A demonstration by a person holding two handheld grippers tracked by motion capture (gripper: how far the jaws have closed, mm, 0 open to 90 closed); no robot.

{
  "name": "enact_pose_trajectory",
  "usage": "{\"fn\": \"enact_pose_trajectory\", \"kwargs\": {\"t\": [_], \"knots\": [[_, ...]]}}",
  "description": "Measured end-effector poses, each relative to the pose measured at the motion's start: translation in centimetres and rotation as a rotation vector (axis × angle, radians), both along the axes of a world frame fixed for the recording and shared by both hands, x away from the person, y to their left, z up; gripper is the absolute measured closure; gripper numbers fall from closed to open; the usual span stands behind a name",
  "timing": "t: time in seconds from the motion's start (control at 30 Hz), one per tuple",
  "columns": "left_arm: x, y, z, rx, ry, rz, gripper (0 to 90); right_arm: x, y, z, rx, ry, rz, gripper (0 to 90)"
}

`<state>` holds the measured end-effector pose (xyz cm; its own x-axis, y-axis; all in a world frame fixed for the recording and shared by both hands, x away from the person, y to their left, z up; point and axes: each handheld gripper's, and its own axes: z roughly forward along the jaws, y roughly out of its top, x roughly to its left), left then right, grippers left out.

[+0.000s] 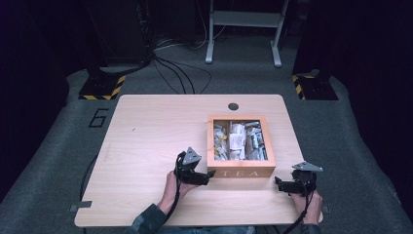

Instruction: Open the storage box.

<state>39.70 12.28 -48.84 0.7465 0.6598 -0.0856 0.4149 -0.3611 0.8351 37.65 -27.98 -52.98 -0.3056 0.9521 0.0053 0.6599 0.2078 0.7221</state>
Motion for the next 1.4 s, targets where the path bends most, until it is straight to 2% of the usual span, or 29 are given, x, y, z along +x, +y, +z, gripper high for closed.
{"fn": "enact_pose_trajectory", "kwargs": {"t": [0.33,0.43,0.5,0.6,1.17,1.27,1.37,1.4], "knots": [[-0.12,-0.95,-0.09,0.006,-0.028,-0.012,30.9,0.0,0.0,-0.01,0.0,-0.001,0.0,1.3],[-0.08,-0.96,-0.13,0.003,-0.026,-0.008,31.1,-0.01,-0.03,-0.01,-0.004,-0.001,0.004,1.4],[-0.16,-1.0,-0.14,0.0,-0.043,0.002,31.2,-0.01,-0.02,-0.01,-0.003,-0.001,0.003,1.4],[-0.12,-0.91,-0.09,0.003,-0.047,-0.005,31.5,-0.01,-0.02,-0.01,-0.003,-0.001,0.003,1.4],[-0.25,-0.91,-0.14,-0.012,-0.052,-0.002,31.9,-0.02,-0.01,-0.01,-0.004,-0.003,0.002,1.5],[-0.36,-0.7,0.06,-0.063,-0.069,0.004,31.3,-0.04,0.0,0.0,-0.005,-0.003,0.003,1.5],[-0.43,-0.72,0.3,-0.06,-0.086,0.006,31.5,-0.03,-0.01,0.0,-0.005,-0.004,0.003,1.6],[-0.4,-0.69,0.41,-0.069,-0.08,0.006,31.7,-0.03,-0.01,0.0,-0.005,-0.003,0.003,1.5]]}}
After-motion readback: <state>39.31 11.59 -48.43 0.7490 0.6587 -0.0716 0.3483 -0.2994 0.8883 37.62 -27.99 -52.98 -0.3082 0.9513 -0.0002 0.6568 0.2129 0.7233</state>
